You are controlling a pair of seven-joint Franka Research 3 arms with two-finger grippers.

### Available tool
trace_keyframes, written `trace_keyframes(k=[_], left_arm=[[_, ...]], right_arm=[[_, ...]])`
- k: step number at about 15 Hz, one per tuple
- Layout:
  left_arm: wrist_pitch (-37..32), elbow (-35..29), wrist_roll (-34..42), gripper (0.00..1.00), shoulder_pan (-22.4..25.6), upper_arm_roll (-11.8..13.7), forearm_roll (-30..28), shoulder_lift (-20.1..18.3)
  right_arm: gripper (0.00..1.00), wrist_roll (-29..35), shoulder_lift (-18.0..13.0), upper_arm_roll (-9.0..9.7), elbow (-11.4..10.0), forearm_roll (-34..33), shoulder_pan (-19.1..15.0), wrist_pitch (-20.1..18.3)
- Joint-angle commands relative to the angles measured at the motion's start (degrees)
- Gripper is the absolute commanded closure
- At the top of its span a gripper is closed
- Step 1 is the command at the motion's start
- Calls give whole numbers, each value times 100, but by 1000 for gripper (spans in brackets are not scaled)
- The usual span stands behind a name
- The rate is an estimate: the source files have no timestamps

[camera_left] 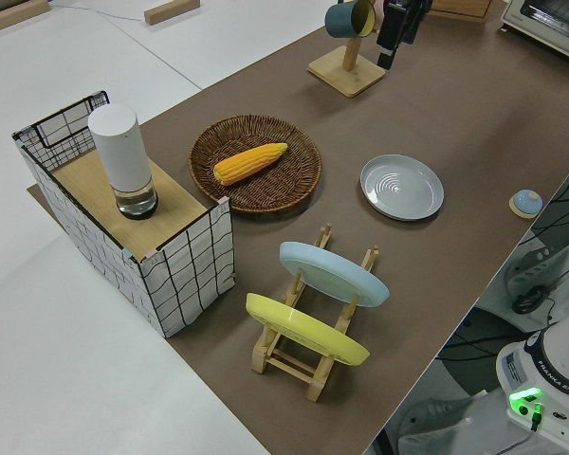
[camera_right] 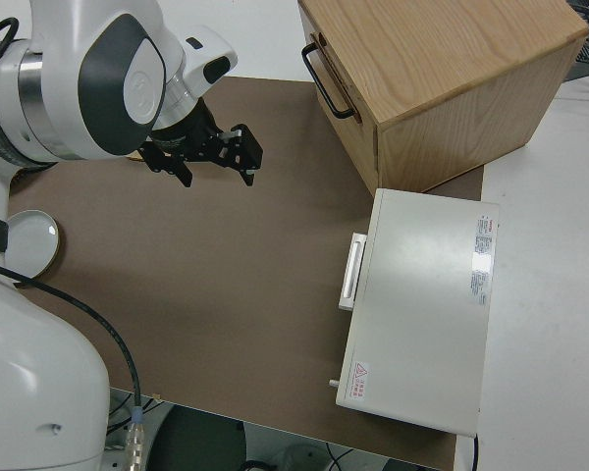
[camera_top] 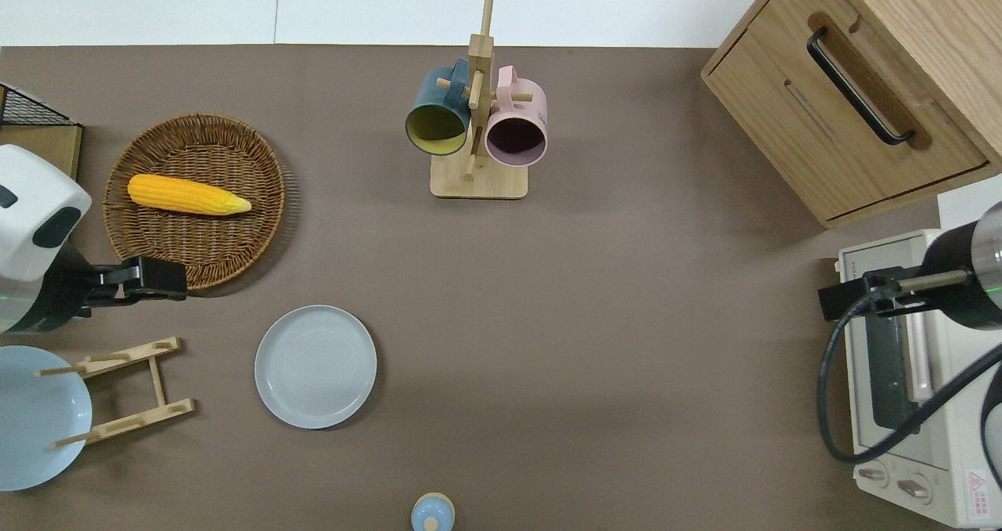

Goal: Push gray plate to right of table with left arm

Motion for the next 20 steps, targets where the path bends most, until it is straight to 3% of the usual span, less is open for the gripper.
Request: trace_keyframes(k=[1,5,11,15,20], left_arm=[[-106,-71,-21,7,41,7,39,-76],[-1,-458,31,7,41,226,48,-76],[719,-1257,40,7,49,516,48,-49],[1229,-1951,32,9,15,526,39,-40],[1414,-2348,40,9,-74,482,-277,-23]], right_arm=[[5,-46,-59,0,-24,3,-7,-24],[5,-46,-59,0,-24,3,-7,-24],[5,-46,-59,0,-24,12,-7,-24],[5,-46,-59,0,-24,11,-7,-24],[5,-46,-59,0,-24,12,-7,-24]])
